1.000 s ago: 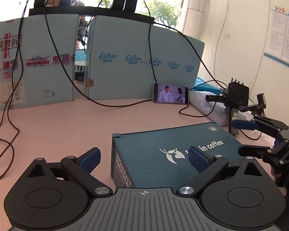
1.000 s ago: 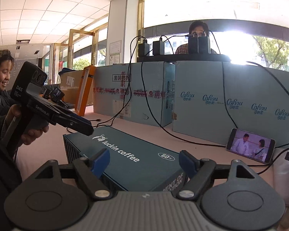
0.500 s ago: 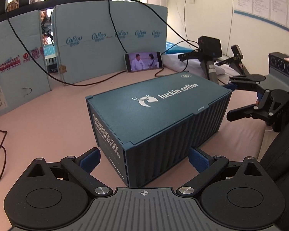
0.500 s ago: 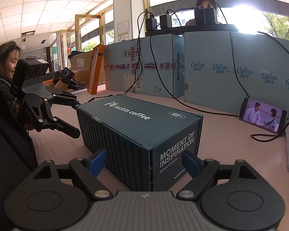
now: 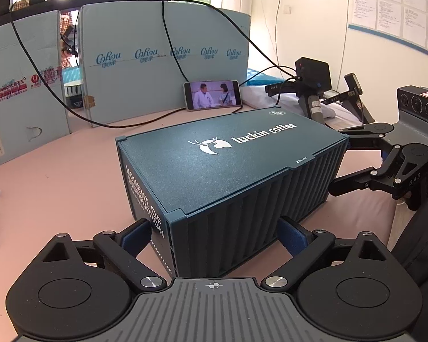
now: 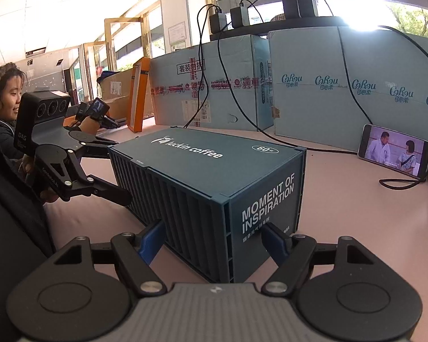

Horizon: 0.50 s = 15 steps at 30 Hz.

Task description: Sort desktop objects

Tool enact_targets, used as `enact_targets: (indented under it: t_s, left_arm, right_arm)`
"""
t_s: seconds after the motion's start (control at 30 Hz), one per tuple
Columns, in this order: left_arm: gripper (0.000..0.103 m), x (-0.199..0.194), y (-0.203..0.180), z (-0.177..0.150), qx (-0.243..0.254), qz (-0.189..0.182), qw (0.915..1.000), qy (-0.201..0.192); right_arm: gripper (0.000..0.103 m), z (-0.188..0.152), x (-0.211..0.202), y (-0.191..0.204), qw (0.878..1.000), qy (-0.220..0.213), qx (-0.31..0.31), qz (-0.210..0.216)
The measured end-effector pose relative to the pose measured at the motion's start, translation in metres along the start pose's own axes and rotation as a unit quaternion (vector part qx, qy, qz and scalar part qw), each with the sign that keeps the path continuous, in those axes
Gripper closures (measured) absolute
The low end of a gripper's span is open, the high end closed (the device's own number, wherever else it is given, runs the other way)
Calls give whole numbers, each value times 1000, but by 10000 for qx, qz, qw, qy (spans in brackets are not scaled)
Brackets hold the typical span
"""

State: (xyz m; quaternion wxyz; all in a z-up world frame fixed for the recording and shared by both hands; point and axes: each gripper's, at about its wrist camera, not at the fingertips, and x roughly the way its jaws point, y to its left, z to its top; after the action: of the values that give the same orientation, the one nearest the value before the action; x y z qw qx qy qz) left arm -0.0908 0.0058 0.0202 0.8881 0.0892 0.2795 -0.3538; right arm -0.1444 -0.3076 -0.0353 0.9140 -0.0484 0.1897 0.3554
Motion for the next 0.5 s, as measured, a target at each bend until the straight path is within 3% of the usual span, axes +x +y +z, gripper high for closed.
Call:
enact_targets:
  t_s: [0.1, 0.5]
  left_arm:
    - [18, -1, 2, 1, -34, 87, 10000, -33]
    - [20, 0, 3, 4, -19, 188, 9998, -31]
  right_arm:
    - [41, 0, 0, -2, 9999, -13, -8, -160]
    - [42, 0, 1, 1, 9996, -17, -82, -274]
